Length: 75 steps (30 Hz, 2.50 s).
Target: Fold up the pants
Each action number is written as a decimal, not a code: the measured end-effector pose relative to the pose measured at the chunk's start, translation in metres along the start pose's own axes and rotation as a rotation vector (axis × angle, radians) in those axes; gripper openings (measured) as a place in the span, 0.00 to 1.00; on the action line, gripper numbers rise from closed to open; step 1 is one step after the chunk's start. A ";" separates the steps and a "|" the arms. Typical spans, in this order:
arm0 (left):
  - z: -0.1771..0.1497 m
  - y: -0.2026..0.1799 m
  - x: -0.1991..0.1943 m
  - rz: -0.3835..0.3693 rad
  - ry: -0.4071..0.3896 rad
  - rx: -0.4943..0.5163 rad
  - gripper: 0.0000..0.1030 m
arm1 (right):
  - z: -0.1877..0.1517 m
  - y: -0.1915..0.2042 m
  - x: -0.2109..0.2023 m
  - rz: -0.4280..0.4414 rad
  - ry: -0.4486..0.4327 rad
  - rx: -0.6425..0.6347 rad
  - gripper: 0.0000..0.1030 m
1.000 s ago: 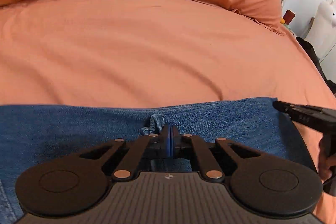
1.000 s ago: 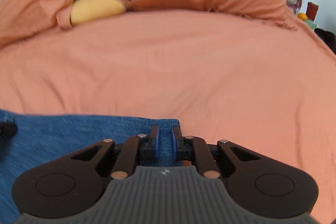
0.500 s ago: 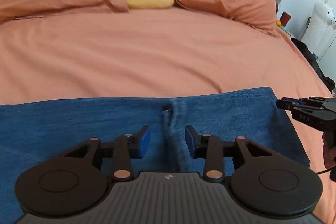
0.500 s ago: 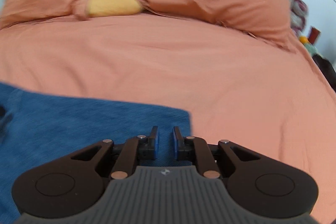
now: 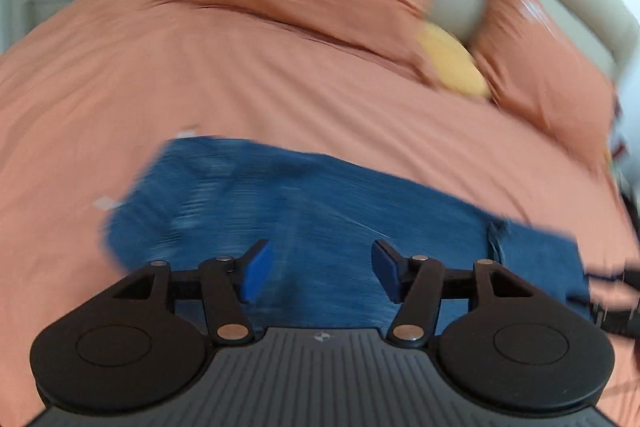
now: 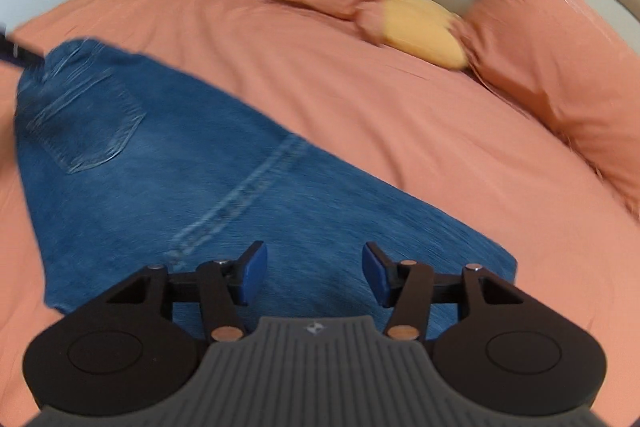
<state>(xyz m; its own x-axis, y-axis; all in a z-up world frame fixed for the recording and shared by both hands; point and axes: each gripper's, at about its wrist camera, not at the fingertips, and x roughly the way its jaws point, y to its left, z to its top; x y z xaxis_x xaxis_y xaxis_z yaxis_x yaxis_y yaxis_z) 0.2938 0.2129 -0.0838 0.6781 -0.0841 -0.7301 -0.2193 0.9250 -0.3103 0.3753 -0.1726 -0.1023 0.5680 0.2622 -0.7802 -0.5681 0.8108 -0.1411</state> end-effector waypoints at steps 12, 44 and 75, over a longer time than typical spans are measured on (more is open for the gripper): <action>-0.028 0.144 0.022 -0.049 -0.076 -0.502 0.80 | 0.033 0.058 0.038 0.032 0.065 -0.234 0.45; 0.006 0.100 0.081 0.069 -0.088 -0.269 0.30 | 0.037 0.038 0.114 0.111 0.258 -0.279 0.17; -0.092 -0.329 0.023 0.218 -0.281 0.803 0.28 | -0.096 -0.061 -0.026 0.047 0.072 0.373 0.17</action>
<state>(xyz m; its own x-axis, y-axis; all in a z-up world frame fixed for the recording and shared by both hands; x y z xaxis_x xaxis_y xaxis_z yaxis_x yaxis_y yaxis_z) 0.3165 -0.1278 -0.0544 0.8493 0.1211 -0.5138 0.1246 0.8998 0.4181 0.3374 -0.2792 -0.1320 0.4958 0.2774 -0.8230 -0.3295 0.9369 0.1173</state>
